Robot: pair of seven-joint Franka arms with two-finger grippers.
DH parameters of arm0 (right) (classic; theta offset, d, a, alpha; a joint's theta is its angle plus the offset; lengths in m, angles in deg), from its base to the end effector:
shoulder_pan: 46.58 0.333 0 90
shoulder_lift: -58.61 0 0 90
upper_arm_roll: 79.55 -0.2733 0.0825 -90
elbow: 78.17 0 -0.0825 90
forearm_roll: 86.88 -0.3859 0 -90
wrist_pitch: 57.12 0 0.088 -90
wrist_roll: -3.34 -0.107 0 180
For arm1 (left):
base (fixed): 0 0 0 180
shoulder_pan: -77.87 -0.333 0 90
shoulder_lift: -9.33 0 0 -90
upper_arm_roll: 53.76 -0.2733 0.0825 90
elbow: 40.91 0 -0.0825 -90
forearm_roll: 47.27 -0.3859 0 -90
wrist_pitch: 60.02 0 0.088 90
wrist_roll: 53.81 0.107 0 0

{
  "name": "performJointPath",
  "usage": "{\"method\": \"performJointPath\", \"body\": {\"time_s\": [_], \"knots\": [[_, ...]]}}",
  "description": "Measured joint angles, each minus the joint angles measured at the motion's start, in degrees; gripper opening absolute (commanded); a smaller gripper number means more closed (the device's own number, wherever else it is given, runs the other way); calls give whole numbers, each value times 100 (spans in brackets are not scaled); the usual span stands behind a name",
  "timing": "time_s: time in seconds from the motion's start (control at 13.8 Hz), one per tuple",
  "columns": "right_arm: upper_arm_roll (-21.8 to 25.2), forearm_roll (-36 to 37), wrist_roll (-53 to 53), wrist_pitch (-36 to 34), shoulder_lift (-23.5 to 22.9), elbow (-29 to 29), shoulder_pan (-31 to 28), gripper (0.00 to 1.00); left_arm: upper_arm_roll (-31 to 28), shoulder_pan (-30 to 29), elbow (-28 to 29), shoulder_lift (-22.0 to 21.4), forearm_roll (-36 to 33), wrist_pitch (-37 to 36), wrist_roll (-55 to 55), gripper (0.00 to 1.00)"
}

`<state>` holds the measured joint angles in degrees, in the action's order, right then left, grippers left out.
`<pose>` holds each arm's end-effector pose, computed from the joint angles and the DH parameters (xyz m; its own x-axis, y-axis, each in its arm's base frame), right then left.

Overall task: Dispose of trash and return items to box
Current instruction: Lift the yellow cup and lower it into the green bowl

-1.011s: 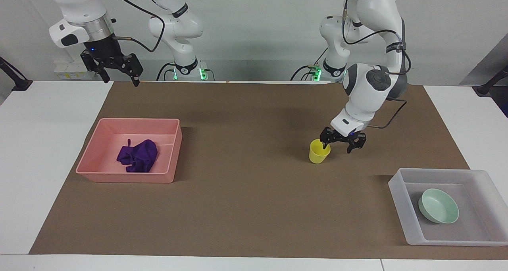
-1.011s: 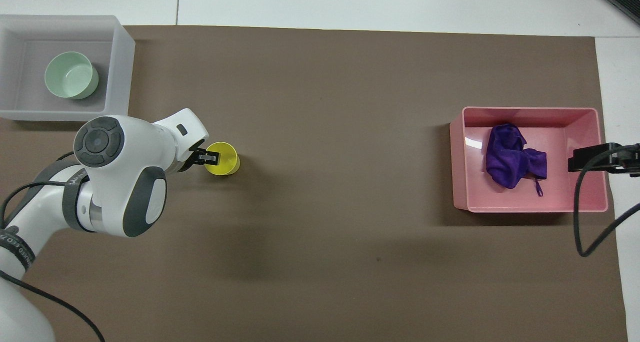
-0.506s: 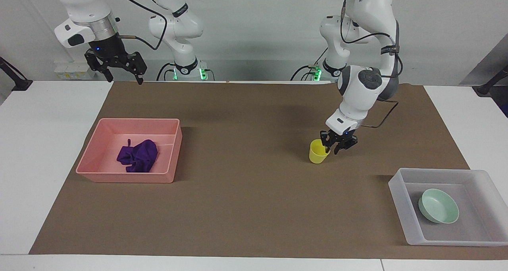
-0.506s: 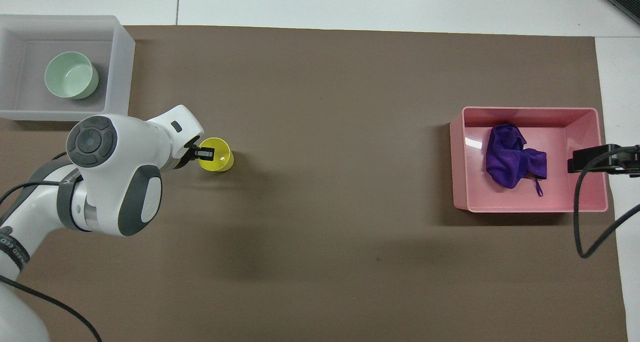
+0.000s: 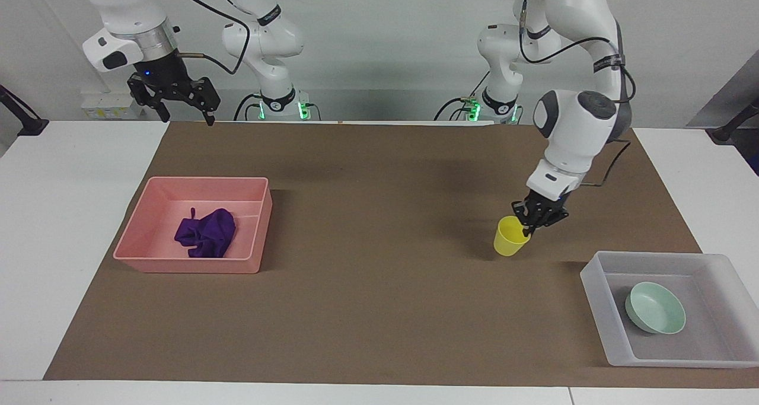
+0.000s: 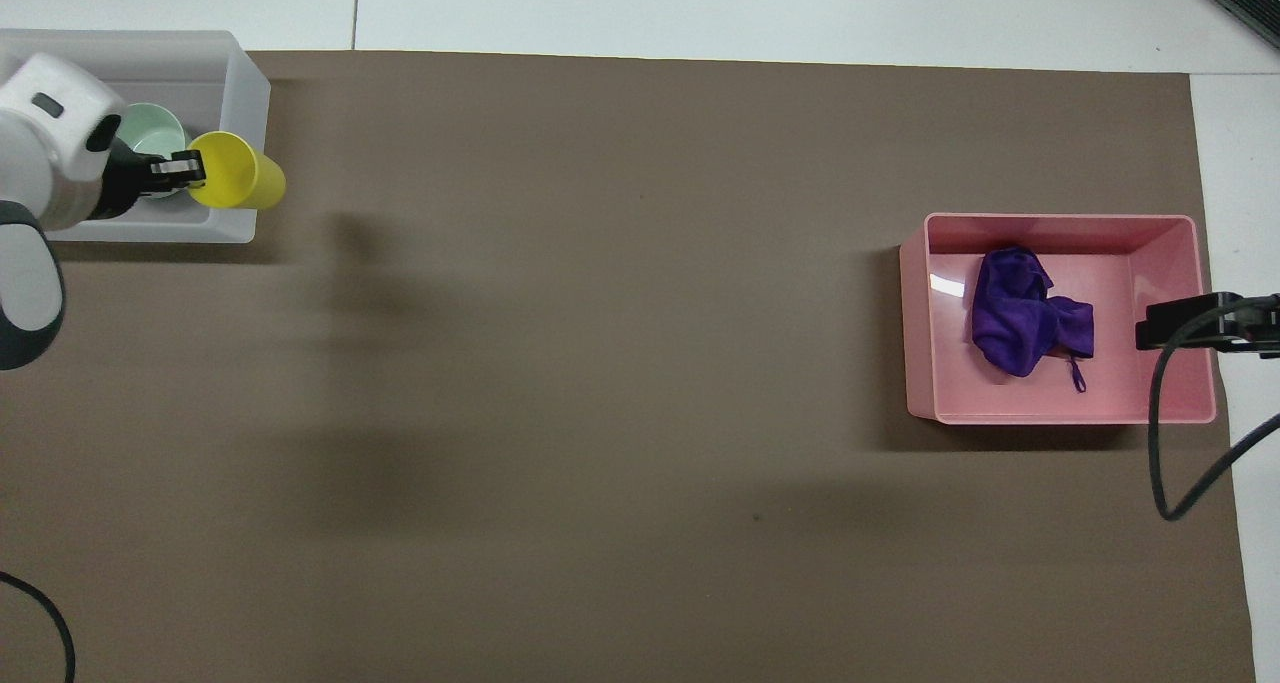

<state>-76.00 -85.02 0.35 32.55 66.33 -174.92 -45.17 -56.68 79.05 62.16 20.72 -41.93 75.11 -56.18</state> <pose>0.5182 -0.0248 0.5978 0.9959 -0.0891 0.0122 -0.0894 -0.9957 0.0235 0.6402 0.0166 0.4311 0.9284 0.1309 0.3477 0.1062 -0.9903 0.0892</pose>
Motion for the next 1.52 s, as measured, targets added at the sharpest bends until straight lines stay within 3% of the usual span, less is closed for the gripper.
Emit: {"method": "performJointPath", "body": {"time_s": [0.29, 0.65, 1.01, 1.3, 1.37, 1.52], "knots": [[-1, 0, 0, -23, 0, 21, 3, 100, 2, -721, -912, 561, 0, -247, 52, 0], [-1, 0, 0, -297, -130, 305, 2, 100, 13, -1110, -1934, 1730, 0, -223, 53, 0], [-1, -4, 0, -322, -133, 323, 2, 100, 30, -1177, -2027, 2224, 0, 216, 52, 0], [-1, -69, 0, -386, -108, 335, 2, 100, 58, -1177, -1815, 2252, 0, 374, 52, 89], [-1, -90, 0, -387, -106, 335, 2, 100, 58, -1177, -1822, 2246, 0, 373, 58, 100], [-1, -98, 2, -387, -99, 333, 2, 100, 62, -1176, -1863, 2212, -1, 345, 178, 100]]}}
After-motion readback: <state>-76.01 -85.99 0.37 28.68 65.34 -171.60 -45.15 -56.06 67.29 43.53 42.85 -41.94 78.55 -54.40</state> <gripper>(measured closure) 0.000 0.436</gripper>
